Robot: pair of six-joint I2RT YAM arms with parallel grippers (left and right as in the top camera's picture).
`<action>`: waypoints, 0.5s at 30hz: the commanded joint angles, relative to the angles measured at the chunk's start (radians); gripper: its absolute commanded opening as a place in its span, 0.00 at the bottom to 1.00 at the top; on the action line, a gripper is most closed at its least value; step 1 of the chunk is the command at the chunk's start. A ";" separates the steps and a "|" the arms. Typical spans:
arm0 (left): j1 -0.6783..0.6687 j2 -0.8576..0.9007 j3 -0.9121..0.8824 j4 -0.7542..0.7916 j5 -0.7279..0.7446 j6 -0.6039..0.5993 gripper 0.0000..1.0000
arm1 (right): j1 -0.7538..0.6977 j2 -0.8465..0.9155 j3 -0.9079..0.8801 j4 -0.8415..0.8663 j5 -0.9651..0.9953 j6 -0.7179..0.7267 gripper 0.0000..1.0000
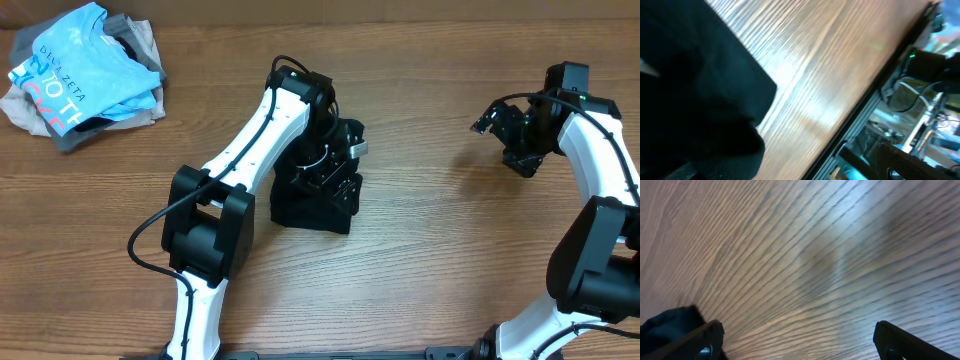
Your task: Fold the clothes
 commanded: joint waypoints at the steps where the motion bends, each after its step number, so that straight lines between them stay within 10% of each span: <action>1: 0.023 0.003 0.085 -0.009 0.119 0.004 1.00 | 0.001 -0.008 -0.004 0.008 -0.036 -0.001 1.00; 15: 0.141 0.003 0.346 -0.127 0.224 0.002 1.00 | 0.069 -0.008 -0.004 0.060 -0.061 -0.008 1.00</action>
